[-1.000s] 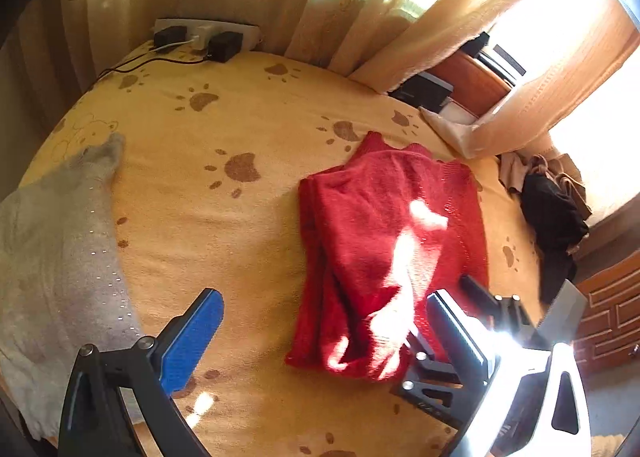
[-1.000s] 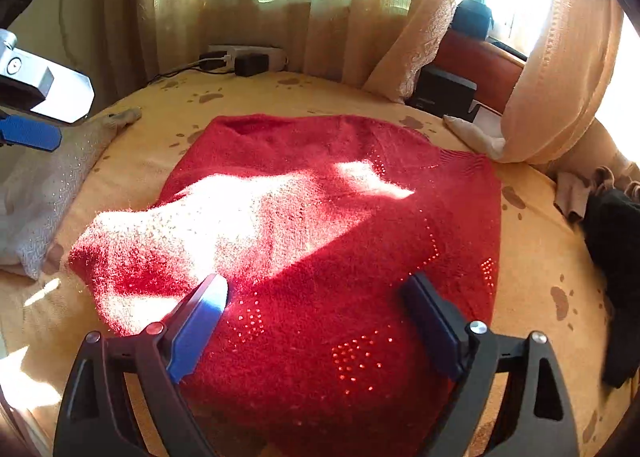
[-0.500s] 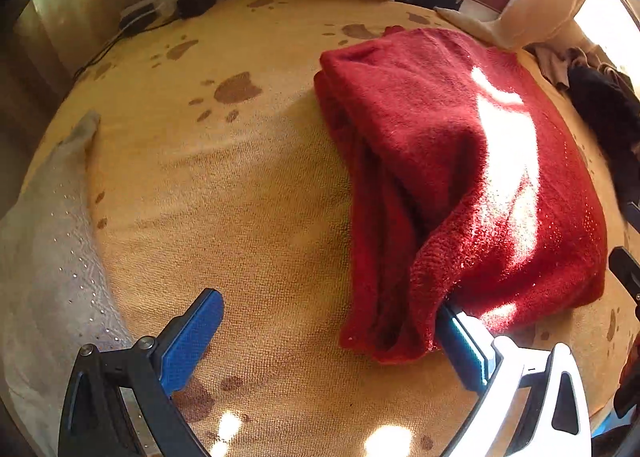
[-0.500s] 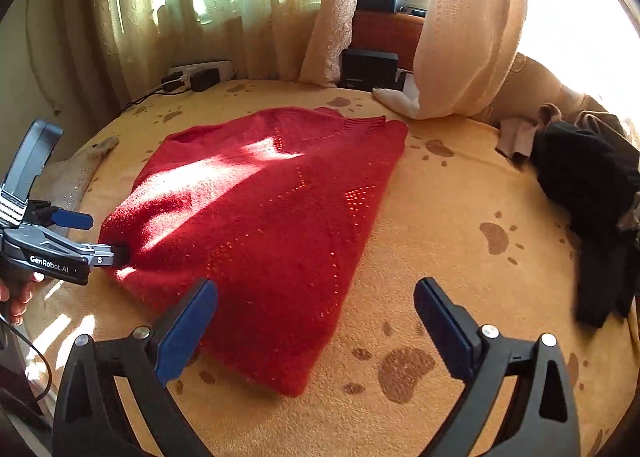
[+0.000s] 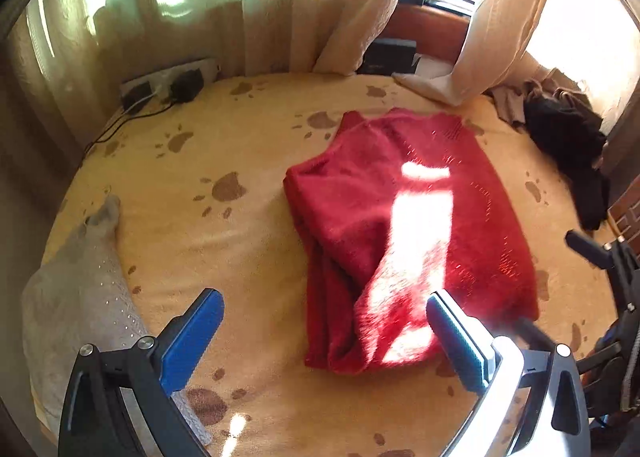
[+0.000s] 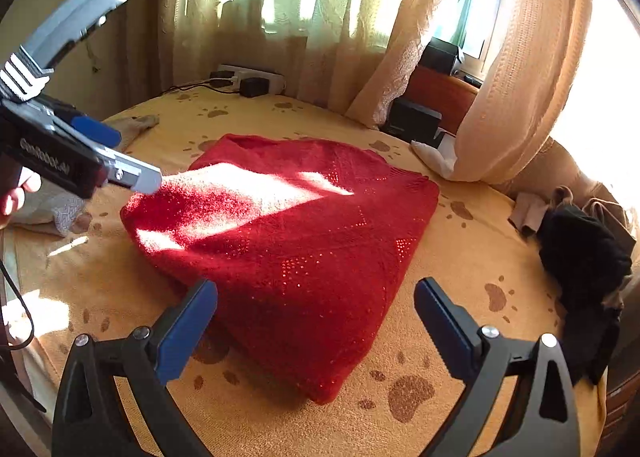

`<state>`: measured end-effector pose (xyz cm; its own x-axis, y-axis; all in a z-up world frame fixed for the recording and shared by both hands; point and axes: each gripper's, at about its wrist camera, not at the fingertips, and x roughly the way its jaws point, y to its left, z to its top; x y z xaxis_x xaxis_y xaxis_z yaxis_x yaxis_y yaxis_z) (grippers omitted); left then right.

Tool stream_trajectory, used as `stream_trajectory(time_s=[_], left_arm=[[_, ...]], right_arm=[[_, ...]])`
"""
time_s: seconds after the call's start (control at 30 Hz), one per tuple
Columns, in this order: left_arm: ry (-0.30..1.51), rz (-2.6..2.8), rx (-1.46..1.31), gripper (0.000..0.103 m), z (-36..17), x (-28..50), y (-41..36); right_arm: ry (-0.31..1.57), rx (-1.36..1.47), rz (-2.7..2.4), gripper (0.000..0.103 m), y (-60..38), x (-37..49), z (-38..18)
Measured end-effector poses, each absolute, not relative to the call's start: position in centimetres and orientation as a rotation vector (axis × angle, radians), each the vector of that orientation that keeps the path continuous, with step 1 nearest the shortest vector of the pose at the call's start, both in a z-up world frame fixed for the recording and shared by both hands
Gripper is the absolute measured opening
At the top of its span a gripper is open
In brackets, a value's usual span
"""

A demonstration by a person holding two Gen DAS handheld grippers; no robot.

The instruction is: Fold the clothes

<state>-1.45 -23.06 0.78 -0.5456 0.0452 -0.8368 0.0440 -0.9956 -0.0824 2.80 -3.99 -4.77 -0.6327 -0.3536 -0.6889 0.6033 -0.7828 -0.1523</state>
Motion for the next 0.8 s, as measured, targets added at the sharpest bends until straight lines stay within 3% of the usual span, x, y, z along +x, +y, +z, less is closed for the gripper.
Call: stream_trajectory(time_s=[0.17,0.33,0.43,0.53,0.67,0.8], left_arm=[[-0.187,2.689,-1.434,0.103,0.1,-3.9,-20.3],[-0.422,2.484,-1.43,0.103,-3.7,-4.6,-19.7],[-0.353,2.505,-1.47,0.103,-6.1,-4.1,-20.4],[-0.112,2.597,-1.503,0.103,-8.3,-3.1,-21.3],[-0.381,2.55,-1.55,0.103,-9.0,-2.8,-24.0],[-0.438,2.551,-1.596,0.103,-7.9,-2.3,-24.1]], right_arm=[[0.453,0.987,-2.455,0.1,-1.7,1.8,-5.3],[0.439,1.048,-2.477,0.102,-0.1,1.7,-5.7],[0.412,1.083,-2.486,0.102,0.7,2.0,-6.0],[0.393,1.107,-2.496,0.102,1.4,1.9,-6.1],[0.373,1.113,-2.512,0.102,1.9,1.7,-5.9],[0.339,1.089,-2.511,0.102,1.6,1.2,-4.9]])
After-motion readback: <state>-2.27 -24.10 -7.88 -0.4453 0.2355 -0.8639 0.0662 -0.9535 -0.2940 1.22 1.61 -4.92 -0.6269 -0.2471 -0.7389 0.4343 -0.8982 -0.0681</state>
